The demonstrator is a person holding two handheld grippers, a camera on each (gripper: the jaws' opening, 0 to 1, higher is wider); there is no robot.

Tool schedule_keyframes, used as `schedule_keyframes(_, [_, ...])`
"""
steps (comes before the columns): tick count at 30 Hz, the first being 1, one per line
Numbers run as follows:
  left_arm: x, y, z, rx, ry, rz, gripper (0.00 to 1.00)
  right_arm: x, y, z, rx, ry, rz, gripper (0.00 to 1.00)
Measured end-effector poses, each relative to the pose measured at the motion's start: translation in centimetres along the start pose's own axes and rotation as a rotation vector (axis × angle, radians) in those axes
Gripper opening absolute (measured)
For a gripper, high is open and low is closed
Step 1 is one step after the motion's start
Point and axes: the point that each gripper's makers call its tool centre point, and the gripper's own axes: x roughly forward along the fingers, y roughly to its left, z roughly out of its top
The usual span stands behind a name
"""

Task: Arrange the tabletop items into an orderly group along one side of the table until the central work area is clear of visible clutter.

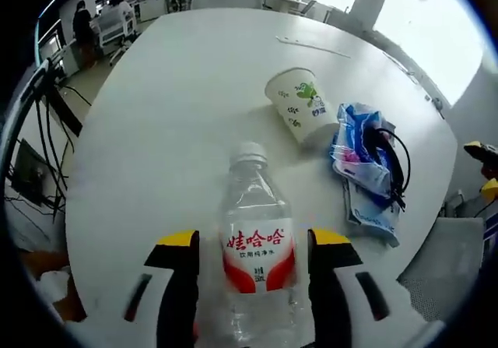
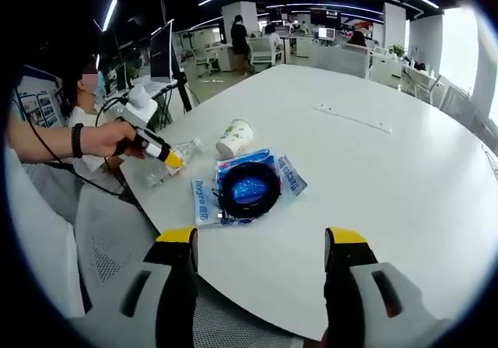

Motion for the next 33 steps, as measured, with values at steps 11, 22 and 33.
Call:
schedule_keyframes(11, [0.8, 0.2, -0.3, 0.067, 0.074, 0.013, 0.56, -0.5, -0.4, 0.3, -0.001, -0.012, -0.023, 0.66])
schedule_keyframes(22, [0.3, -1.3, -0.3, 0.042, 0.079, -0.04, 0.39, -0.8, -0.9, 0.7, 0.005, -0.034, -0.039, 0.66])
schedule_keyframes(33, [-1.5, -2.1, 1.0, 0.046, 0.011, -0.024, 0.38, -1.2, -0.9, 1.2, 0.007, -0.058, -0.043, 0.66])
